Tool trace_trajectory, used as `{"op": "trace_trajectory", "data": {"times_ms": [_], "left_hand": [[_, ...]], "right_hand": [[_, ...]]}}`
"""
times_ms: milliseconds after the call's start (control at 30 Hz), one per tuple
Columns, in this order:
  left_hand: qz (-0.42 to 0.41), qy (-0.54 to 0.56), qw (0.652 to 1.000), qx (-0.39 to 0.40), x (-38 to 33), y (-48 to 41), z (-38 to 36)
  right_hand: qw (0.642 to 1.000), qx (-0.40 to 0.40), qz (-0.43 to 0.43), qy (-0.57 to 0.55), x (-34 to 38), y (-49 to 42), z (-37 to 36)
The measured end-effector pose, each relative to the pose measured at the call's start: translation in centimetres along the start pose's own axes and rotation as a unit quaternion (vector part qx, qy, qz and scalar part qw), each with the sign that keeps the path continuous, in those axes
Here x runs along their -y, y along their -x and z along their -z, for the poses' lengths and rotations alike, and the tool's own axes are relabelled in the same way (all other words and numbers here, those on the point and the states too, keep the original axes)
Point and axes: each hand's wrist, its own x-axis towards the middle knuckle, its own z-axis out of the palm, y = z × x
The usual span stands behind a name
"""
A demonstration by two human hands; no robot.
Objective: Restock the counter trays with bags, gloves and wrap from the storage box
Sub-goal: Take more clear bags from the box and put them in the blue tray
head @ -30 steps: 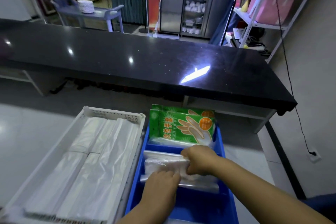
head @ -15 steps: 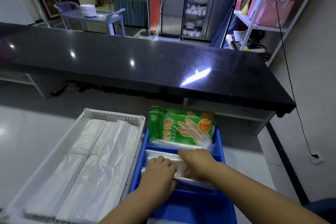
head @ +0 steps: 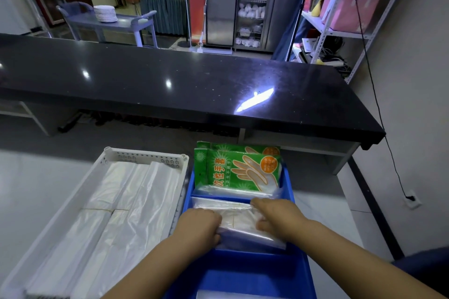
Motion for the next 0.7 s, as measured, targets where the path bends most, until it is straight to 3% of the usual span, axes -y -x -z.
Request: {"op": "trace_trajectory", "data": {"times_ms": [133, 267, 400, 567, 700], "left_hand": [[0.009, -0.006, 1.000, -0.002, -0.5, -0.6, 0.1], [0.025, 0.010, 1.000, -0.016, -0.3, -1.2, -0.6], [0.026, 0.018, 0.999, -0.026, -0.2, -1.3, -0.9], [-0.003, 0.012, 0.994, -0.112, 0.9, -1.1, -0.2], [0.003, -0.026, 0.996, -0.089, 0.8, -1.1, -0.3]], "right_hand": [[0.995, -0.055, 0.018, 0.087, 0.2, 0.7, 0.5], [0.985, -0.157, 0.034, 0.066, -0.1, 1.9, 0.9], [0.987, -0.098, 0.098, 0.077, 0.3, 2.7, 0.0], [0.987, -0.130, 0.063, 0.065, -0.3, 2.9, -0.4], [0.991, -0.122, 0.032, 0.050, -0.5, 2.7, -0.6]]}}
